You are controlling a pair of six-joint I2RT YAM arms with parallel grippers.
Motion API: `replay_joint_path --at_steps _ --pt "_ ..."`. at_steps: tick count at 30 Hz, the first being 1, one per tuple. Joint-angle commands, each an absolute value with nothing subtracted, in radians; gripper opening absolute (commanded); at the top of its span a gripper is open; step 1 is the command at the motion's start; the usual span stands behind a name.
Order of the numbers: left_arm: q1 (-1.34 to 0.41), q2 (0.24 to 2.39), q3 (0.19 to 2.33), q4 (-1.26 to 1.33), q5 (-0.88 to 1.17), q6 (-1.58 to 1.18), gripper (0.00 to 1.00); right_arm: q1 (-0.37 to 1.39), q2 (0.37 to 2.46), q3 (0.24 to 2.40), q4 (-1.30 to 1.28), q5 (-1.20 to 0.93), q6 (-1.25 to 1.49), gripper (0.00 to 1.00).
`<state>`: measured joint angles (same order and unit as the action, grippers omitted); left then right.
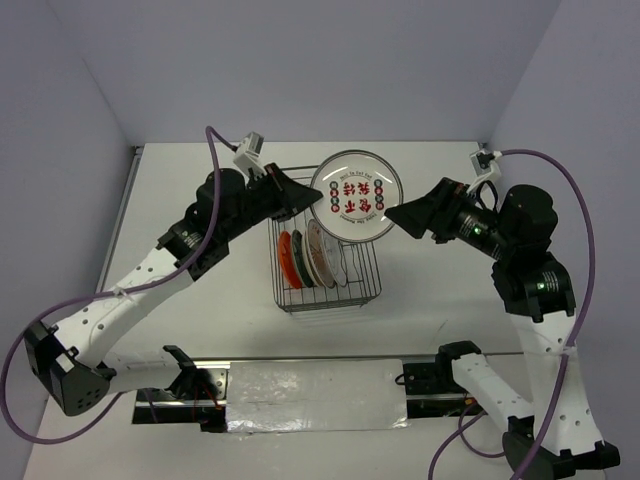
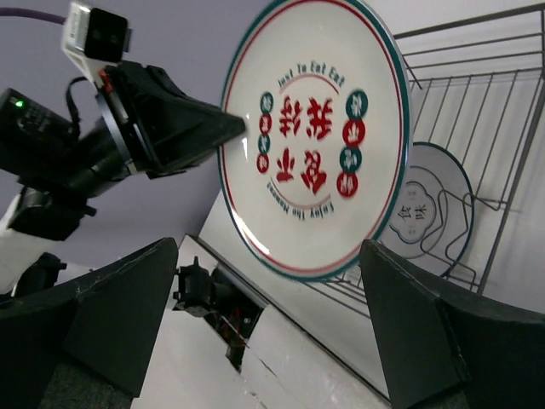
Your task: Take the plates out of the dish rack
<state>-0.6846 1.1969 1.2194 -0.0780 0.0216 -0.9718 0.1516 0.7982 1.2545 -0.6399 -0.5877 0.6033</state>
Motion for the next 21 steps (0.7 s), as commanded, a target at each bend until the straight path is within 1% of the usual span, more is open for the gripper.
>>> replay_joint_path --at_steps 1,4,5,8,11,13,15,16,17,20,21 --pt "-0.667 1.16 1.163 0.218 0.219 -1.058 0.0 0.146 0.827 1.259 -0.517 -0.647 0.615 0.94" --pt "-0.66 1.16 1.12 0.301 0.255 -1.095 0.0 0.143 0.833 1.252 -0.532 -0.546 0.6 0.92" --pt "-0.658 1.149 1.106 0.304 0.241 -1.1 0.0 0.135 0.824 1.261 -0.576 -0.441 0.582 0.91" --pt "-0.655 1.138 1.108 0.276 0.229 -1.086 0.0 0.135 0.807 1.27 -0.6 -0.348 0.551 0.91" --pt "-0.649 1.144 1.115 0.258 0.241 -1.078 0.0 0.133 0.802 1.256 -0.594 -0.348 0.534 0.9" --pt "-0.65 1.149 1.115 0.259 0.242 -1.081 0.0 0.133 0.808 1.235 -0.607 -0.335 0.537 0.87" --pt "-0.649 1.15 1.111 0.268 0.245 -1.088 0.0 0.132 0.799 1.189 -0.56 -0.368 0.545 0.81" --pt "-0.647 1.154 1.115 0.27 0.25 -1.086 0.0 0.13 0.804 1.178 -0.543 -0.395 0.546 0.76" --pt "-0.649 1.16 1.118 0.27 0.253 -1.085 0.0 0.132 0.811 1.172 -0.508 -0.478 0.552 0.71" --pt "-0.647 1.181 1.134 0.273 0.275 -1.074 0.0 0.132 0.85 1.157 -0.45 -0.599 0.577 0.62" --pt "-0.649 1.186 1.137 0.281 0.291 -1.077 0.0 0.132 0.865 1.154 -0.439 -0.609 0.583 0.52"
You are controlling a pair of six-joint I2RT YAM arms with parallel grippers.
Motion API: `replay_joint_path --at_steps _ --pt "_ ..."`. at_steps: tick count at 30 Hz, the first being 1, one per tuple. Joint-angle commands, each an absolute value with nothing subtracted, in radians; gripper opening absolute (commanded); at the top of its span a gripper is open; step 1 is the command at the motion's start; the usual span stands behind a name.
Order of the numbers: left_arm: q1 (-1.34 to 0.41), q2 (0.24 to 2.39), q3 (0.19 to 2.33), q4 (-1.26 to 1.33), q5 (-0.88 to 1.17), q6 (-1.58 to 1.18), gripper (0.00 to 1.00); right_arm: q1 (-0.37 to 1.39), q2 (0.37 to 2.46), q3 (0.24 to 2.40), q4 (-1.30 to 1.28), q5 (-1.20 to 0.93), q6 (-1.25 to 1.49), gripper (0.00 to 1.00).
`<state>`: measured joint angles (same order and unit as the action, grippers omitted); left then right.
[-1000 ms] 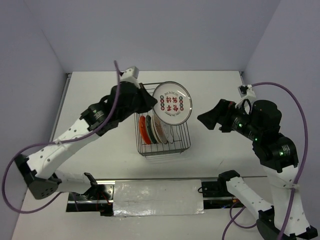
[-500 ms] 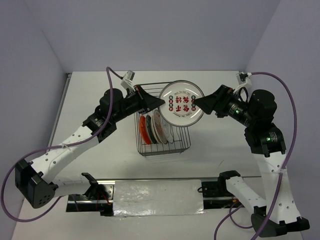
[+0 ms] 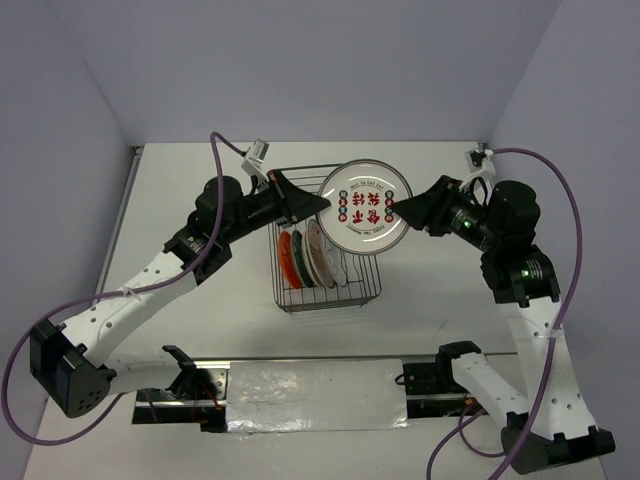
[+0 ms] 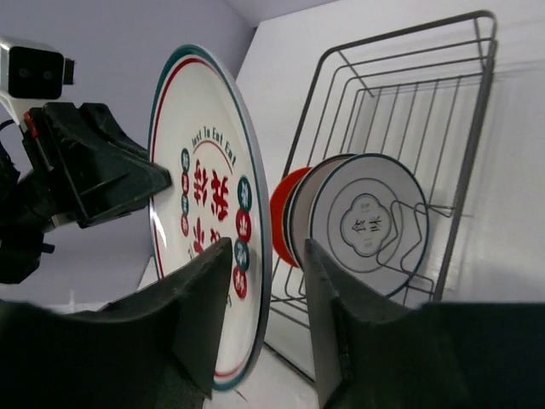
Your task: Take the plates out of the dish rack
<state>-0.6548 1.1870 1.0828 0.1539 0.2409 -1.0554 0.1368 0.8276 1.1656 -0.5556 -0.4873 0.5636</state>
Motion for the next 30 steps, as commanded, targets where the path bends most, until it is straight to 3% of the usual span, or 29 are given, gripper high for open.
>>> replay_joint_path --at_steps 1,2,3,5,6,7,8,9,12,14,20,28,30 --pt "-0.647 1.192 1.138 0.287 0.296 -1.078 0.0 0.132 0.871 1.152 -0.427 -0.617 0.587 0.45" --pt "-0.647 1.204 1.144 0.281 0.301 -1.078 0.0 0.127 0.876 1.147 -0.388 -0.629 0.61 0.35" --pt "-0.649 1.21 1.16 0.269 0.298 -1.071 0.0 0.123 0.885 1.144 -0.379 -0.641 0.624 0.04" --pt "-0.647 1.233 1.19 0.18 0.281 -1.033 0.24 0.101 0.888 1.144 -0.367 -0.631 0.658 0.0" --pt "-0.649 1.244 1.244 0.119 0.262 -1.016 0.41 0.085 0.888 1.153 -0.379 -0.58 0.664 0.0" --pt "-0.649 1.265 1.279 0.038 0.186 -0.996 0.76 0.062 0.882 1.157 -0.429 -0.531 0.685 0.0" --pt "-0.649 1.281 1.325 -0.059 0.137 -0.95 0.92 0.008 0.881 1.158 -0.461 -0.476 0.704 0.0" --pt "-0.649 1.295 1.416 -0.257 0.085 -0.928 0.99 -0.047 0.879 1.151 -0.491 -0.365 0.728 0.0" --pt "-0.649 1.341 1.54 -0.527 -0.093 -0.873 1.0 -0.135 0.894 1.102 -0.577 -0.165 0.824 0.0" --pt "-0.647 1.342 1.558 -0.58 -0.136 -0.845 0.99 -0.188 0.878 1.025 -0.456 -0.143 0.891 0.0" --pt "-0.649 1.385 1.679 -0.75 -0.121 -0.72 1.0 -0.328 1.057 0.858 -0.171 -0.227 0.92 0.0" --pt "-0.73 1.588 2.019 -1.103 -0.29 -0.618 1.0 -0.356 1.437 0.896 -0.014 -0.302 0.801 0.0" --pt "-0.765 1.618 2.081 -1.15 -0.313 -0.614 1.0 -0.359 1.492 0.902 -0.003 -0.348 0.779 0.05"
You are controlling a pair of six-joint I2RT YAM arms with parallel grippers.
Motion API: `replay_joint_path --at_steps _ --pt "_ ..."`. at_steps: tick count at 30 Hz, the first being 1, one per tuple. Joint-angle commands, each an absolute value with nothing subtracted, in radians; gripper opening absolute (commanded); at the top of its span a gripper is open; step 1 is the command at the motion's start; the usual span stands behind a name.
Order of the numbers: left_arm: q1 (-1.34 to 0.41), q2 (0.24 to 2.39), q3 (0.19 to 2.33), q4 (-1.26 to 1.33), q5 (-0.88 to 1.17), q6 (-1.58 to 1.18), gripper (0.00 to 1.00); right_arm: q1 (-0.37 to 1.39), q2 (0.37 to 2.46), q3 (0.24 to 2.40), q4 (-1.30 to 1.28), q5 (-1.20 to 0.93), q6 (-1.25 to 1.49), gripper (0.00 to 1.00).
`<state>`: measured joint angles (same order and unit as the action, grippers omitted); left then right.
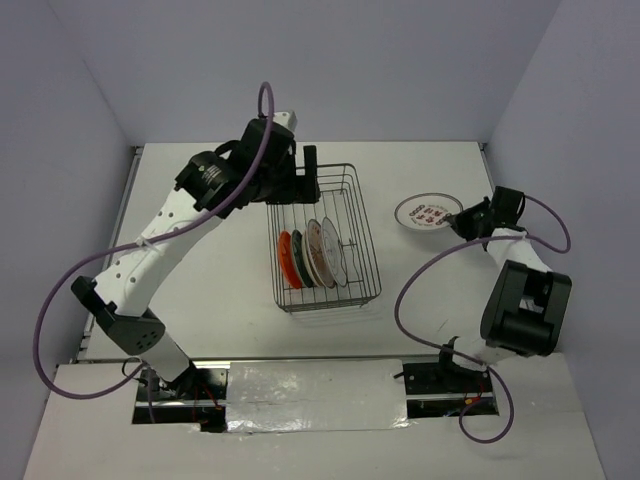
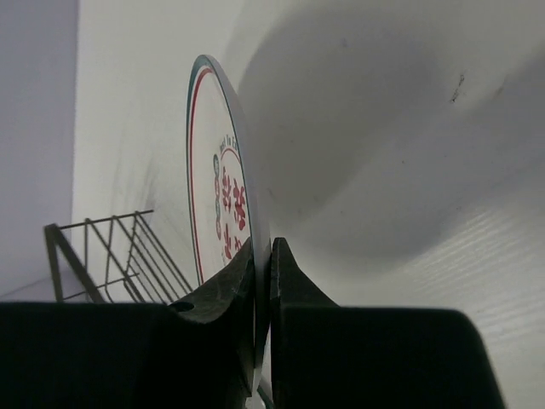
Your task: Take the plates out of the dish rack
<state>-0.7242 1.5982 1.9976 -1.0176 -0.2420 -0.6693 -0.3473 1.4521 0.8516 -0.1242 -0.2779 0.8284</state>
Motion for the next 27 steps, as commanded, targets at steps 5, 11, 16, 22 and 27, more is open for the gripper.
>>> replay_joint_path --at_steps 5,11,16,22,27 --pt "-0.841 1.773 2.258 -1.291 -0.383 -0.647 0.99 -0.356 1.629 0.965 -0.069 -0.374 0.71 0.34" --pt "-0.859 1.819 2.201 -1.312 -0.422 -0.724 0.97 -0.284 1.681 1.138 -0.438 -0.127 0.597 0.65" --pt "-0.861 1.894 2.223 -1.31 -0.451 -0.758 0.94 -0.164 1.605 1.253 -0.827 0.31 0.669 1.0" --pt "-0.864 1.991 2.279 -1.298 -0.465 -0.753 0.86 -0.063 1.249 1.118 -0.792 0.221 0.647 1.0" --pt "-0.874 2.054 2.298 -1.301 -0.48 -0.773 0.78 -0.046 1.103 0.981 -0.779 0.149 0.618 1.0"
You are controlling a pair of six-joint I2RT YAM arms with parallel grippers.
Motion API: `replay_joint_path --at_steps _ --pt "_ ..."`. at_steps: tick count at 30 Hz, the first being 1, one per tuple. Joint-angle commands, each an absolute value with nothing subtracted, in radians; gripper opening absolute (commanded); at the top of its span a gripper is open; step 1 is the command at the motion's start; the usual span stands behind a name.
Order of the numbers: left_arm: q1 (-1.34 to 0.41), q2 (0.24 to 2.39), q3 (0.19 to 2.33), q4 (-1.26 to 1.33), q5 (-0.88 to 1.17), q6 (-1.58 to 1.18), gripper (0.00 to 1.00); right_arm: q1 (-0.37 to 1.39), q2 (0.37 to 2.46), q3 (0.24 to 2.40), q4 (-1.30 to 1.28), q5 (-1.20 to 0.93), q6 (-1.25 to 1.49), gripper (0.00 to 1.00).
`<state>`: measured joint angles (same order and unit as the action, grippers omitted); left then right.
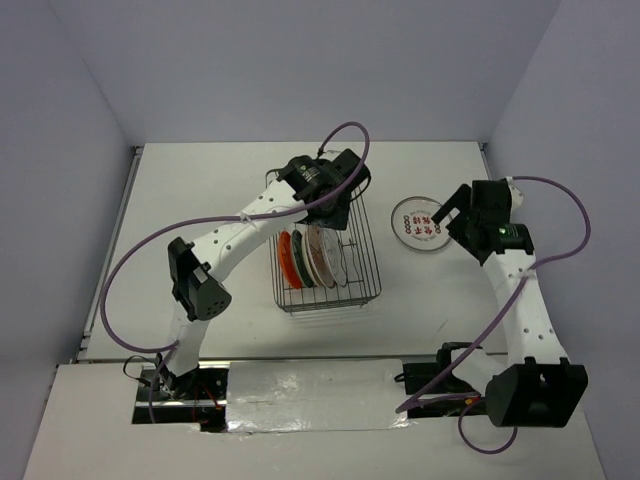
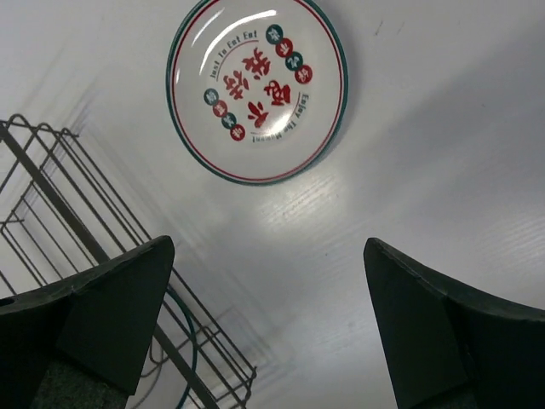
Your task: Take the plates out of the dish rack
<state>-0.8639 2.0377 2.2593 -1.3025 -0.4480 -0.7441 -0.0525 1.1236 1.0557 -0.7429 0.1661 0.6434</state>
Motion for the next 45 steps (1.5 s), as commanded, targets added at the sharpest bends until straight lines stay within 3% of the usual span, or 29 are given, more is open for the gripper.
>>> replay_joint_path --at_steps 1,15,17,23,27,29,34,39,43,45 --pt "-0.873 2.057 2.287 -1.292 -0.48 -0.779 0.76 -0.048 1.091 0.967 -0.781 0.146 0.609 1.0" --pt "-0.897 2.063 2.134 -1.177 -0.431 -0.845 0.48 -0.044 0.993 0.925 -0.816 0.077 0.549 1.0" --pt "-0.899 2.059 2.114 -1.166 -0.425 -0.854 0.38 -0.044 0.979 0.943 -0.83 0.083 0.551 1.0" --pt "-0.899 2.06 2.083 -1.158 -0.413 -0.876 0.33 -0.044 0.948 1.002 -0.856 0.081 0.545 1.0" --pt "-0.902 2.059 2.109 -1.199 -0.439 -0.885 0.05 -0.044 0.937 1.032 -0.883 0.083 0.538 1.0" --pt "-0.907 2.052 2.169 -1.229 -0.459 -0.888 0.0 -0.044 0.927 1.042 -0.887 0.08 0.54 1.0" --pt "-0.907 2.039 2.354 -1.317 -0.485 -0.871 0.0 -0.044 0.914 1.04 -0.89 0.055 0.551 1.0" --pt "-0.907 1.973 2.388 -1.319 -0.508 -0.888 0.0 -0.044 0.914 1.011 -0.842 -0.05 0.538 1.0" --pt "-0.905 1.86 2.303 -1.214 -0.503 -0.884 0.0 -0.044 0.882 0.942 -0.655 -0.413 0.482 1.0" --pt "-0.904 1.732 2.138 -1.027 -0.447 -0.867 0.0 -0.044 0.867 0.899 -0.519 -0.64 0.497 1.0"
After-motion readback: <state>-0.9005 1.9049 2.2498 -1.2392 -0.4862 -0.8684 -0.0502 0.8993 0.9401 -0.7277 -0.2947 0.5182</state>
